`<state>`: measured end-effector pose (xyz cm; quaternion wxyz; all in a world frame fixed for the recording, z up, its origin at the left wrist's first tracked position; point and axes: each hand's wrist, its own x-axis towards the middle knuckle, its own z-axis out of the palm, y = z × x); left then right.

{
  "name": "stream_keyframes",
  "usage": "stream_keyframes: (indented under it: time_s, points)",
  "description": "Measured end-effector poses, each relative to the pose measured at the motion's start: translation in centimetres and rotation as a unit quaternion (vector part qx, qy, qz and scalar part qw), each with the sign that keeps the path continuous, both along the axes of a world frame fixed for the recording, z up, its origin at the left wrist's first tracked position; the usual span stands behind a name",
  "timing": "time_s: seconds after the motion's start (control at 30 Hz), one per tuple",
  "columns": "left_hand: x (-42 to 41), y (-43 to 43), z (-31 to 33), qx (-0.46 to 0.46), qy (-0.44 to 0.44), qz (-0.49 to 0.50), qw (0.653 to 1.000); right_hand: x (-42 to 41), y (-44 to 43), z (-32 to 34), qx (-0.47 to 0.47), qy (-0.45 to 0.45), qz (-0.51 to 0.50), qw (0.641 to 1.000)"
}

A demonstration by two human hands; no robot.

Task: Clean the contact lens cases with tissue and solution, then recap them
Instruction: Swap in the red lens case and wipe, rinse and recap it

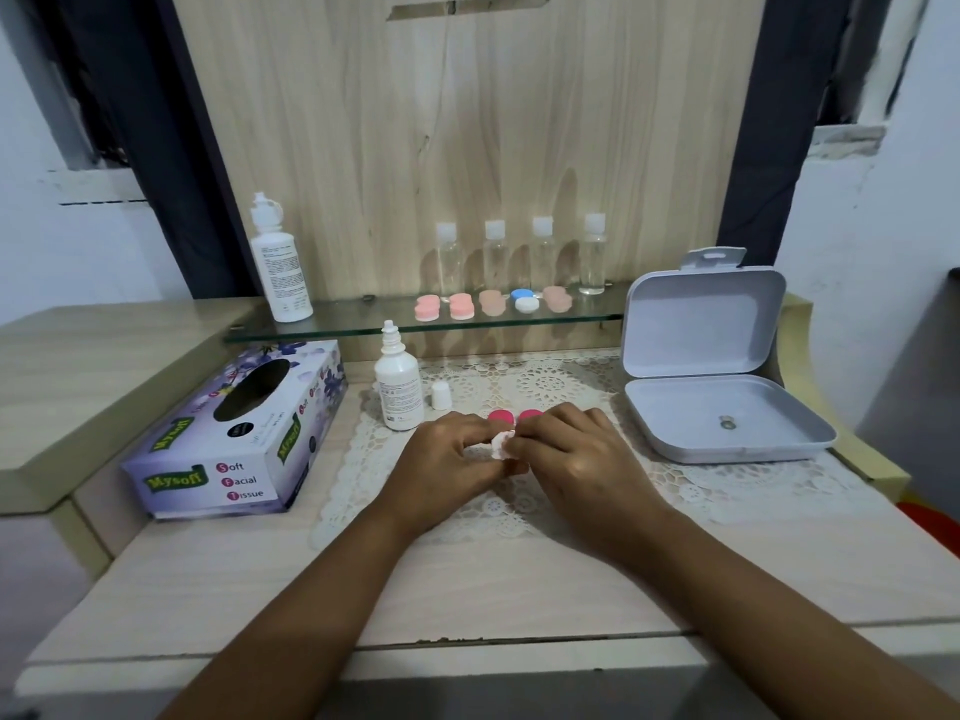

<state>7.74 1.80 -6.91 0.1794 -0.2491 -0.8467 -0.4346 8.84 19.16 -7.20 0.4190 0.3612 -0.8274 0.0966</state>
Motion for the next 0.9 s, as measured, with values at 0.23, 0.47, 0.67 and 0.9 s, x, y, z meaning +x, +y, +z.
stream_keyframes:
  time_s: [0.23, 0.47, 0.67, 0.9]
  points:
    - [0.01, 0.01, -0.02, -0.015, 0.008, 0.000, 1.000, 0.14, 0.13, 0.04, 0.007, -0.017, 0.002, 1.000]
    - [-0.15, -0.14, -0.09, -0.013, 0.005, 0.008, 1.000, -0.20, 0.28, -0.13, -0.034, -0.037, 0.014, 0.999]
    - [-0.25, -0.23, -0.14, -0.026, 0.025, 0.009, 0.999, -0.30, 0.40, -0.57, -0.025, -0.067, 0.058, 0.996]
    - [-0.30, -0.45, 0.04, -0.011, 0.041, 0.032, 0.999, -0.39, 1.01, -0.40, -0.029, -0.043, -0.001, 0.999]
